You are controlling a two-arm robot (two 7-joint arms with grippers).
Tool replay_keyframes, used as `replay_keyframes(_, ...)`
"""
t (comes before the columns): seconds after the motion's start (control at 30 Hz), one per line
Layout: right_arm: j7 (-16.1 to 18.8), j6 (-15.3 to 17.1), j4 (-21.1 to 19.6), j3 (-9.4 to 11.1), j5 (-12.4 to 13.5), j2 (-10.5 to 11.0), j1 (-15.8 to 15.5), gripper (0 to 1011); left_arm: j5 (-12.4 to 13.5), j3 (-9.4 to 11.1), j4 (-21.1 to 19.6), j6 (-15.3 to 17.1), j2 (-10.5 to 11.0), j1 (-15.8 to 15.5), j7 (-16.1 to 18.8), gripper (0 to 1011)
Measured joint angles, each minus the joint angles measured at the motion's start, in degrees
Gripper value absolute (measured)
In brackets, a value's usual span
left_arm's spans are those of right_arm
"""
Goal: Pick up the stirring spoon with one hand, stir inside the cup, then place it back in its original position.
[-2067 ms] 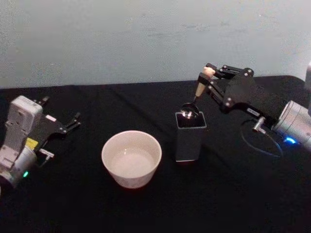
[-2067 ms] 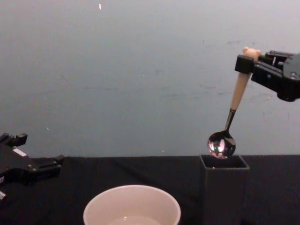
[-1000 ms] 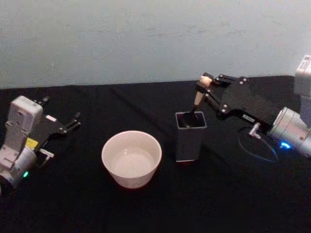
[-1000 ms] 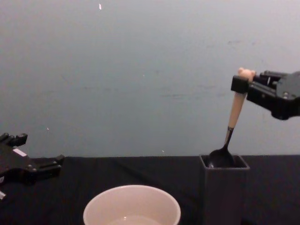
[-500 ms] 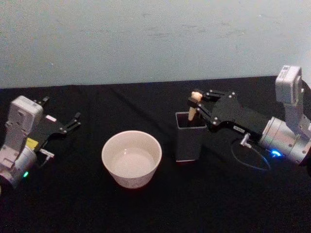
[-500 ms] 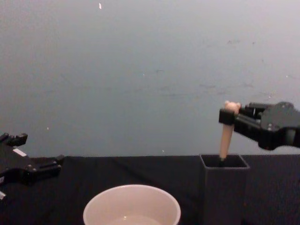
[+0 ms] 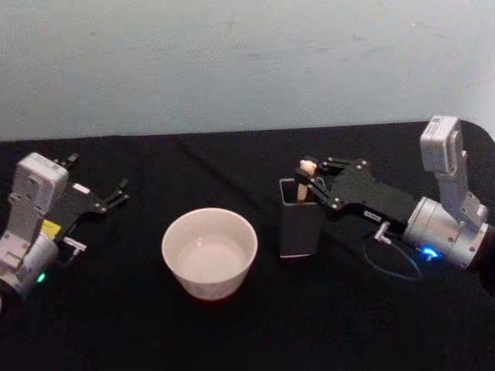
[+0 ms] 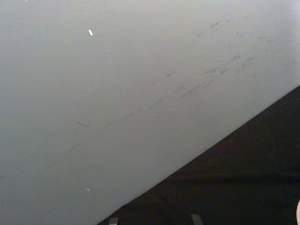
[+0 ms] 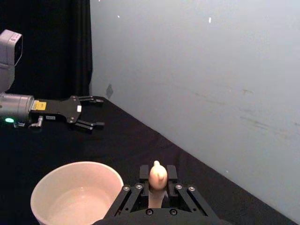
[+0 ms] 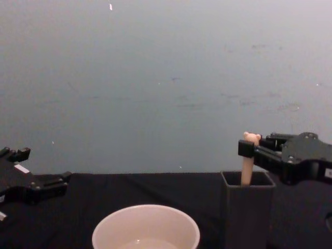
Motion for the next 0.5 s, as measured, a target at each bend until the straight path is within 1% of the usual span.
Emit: replay_keyframes(0.5,-0.46,0.7,0.66,-0.41,-0.78,-0.24,-0.21,214,0.0,0.0,0.0,0.0,0.0,0.0,0.0,1001)
